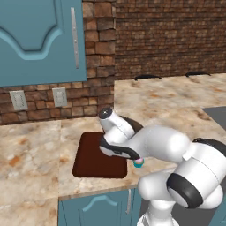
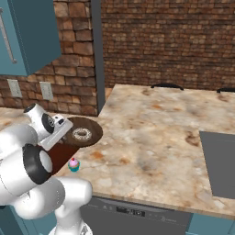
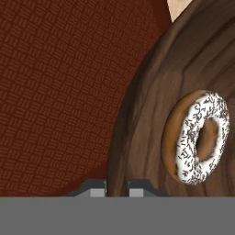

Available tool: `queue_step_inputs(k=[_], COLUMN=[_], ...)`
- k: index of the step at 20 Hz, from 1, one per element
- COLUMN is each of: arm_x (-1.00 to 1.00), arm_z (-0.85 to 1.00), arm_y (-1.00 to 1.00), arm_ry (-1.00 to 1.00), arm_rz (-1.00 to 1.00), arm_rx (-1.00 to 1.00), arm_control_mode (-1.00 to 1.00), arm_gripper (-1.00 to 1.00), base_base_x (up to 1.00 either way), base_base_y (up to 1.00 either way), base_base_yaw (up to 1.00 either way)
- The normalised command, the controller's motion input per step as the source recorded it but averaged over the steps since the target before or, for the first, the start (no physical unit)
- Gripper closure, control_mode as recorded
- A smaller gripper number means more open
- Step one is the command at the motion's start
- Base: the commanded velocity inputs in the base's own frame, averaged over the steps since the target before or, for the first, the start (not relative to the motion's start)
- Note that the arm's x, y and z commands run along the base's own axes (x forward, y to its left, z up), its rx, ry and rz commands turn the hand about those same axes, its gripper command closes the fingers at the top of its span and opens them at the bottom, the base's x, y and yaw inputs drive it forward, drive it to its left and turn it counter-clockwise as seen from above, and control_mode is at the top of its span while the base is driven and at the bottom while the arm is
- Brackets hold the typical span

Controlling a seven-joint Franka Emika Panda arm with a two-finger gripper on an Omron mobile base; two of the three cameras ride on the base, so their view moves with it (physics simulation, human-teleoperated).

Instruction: Place the bowl with donut and the cupcake onto the tray.

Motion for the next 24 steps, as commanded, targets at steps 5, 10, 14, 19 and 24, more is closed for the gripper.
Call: queue_step_inputs(k=[5, 10, 14, 19, 24], arm_x=[0.00, 0.00, 0.00, 0.00, 0.02], arm_z=[0.00, 0.00, 0.00, -0.05, -0.13], arm_y=[0.44, 0.29, 0.26, 0.19, 0.00], arm_ry=[-0.01, 0.07, 0.10, 0.03, 0.00], arm_rz=[0.14, 0.09, 0.08, 0.07, 0.03], arm_rx=[-0.04, 0.00, 0.00, -0.01, 0.00], arm_control_mode=[-1.00, -1.00, -1.00, -1.00, -1.00], arm_gripper=[1.00, 1.00, 1.00, 1.00, 1.00], base_base_x=[0.00, 0.00, 0.00, 0.00, 0.00], base_base_y=[0.00, 0.00, 0.00, 0.00, 0.00], base_base_yaw=[0.00, 0.00, 0.00, 0.00, 0.00])
